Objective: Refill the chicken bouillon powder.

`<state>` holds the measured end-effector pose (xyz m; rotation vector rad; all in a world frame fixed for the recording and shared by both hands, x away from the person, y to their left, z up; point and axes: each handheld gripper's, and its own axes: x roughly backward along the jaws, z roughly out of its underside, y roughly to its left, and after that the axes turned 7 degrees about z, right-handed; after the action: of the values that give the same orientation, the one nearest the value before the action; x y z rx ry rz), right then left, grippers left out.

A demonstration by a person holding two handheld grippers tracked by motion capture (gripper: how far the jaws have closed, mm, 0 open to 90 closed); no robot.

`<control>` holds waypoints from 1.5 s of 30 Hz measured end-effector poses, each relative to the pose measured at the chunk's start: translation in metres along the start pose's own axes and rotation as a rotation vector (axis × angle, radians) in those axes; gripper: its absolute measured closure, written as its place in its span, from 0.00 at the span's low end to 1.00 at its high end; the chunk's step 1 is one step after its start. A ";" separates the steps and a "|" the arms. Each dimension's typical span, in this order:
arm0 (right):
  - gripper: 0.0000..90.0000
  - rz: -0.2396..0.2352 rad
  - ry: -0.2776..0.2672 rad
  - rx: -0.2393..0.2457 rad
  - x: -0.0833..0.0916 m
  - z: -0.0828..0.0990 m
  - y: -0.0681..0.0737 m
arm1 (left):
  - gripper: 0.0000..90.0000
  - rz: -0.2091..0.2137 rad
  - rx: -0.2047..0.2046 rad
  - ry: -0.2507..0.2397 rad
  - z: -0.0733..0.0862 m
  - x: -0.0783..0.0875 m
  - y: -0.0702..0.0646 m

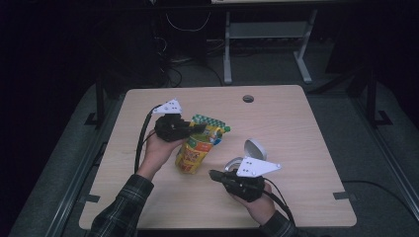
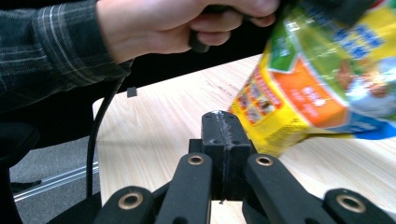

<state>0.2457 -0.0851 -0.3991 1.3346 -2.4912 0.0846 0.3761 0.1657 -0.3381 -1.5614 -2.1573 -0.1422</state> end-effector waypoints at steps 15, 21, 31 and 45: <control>1.00 0.015 0.016 -0.011 0.007 0.005 -0.009 | 0.95 -0.020 0.002 -0.003 0.028 0.029 -0.010; 1.00 0.012 0.019 -0.003 0.006 0.006 -0.008 | 0.95 -0.030 0.008 -0.007 0.033 0.042 -0.016; 1.00 0.003 0.027 -0.001 0.005 0.007 -0.006 | 0.96 -0.051 0.021 -0.034 0.054 0.068 -0.023; 1.00 -0.002 0.042 0.002 0.004 0.007 -0.006 | 0.95 -0.056 0.036 -0.048 0.077 0.089 -0.029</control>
<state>0.2472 -0.0930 -0.4056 1.3228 -2.4557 0.1139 0.3038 0.2601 -0.3628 -1.4990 -2.2289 -0.0843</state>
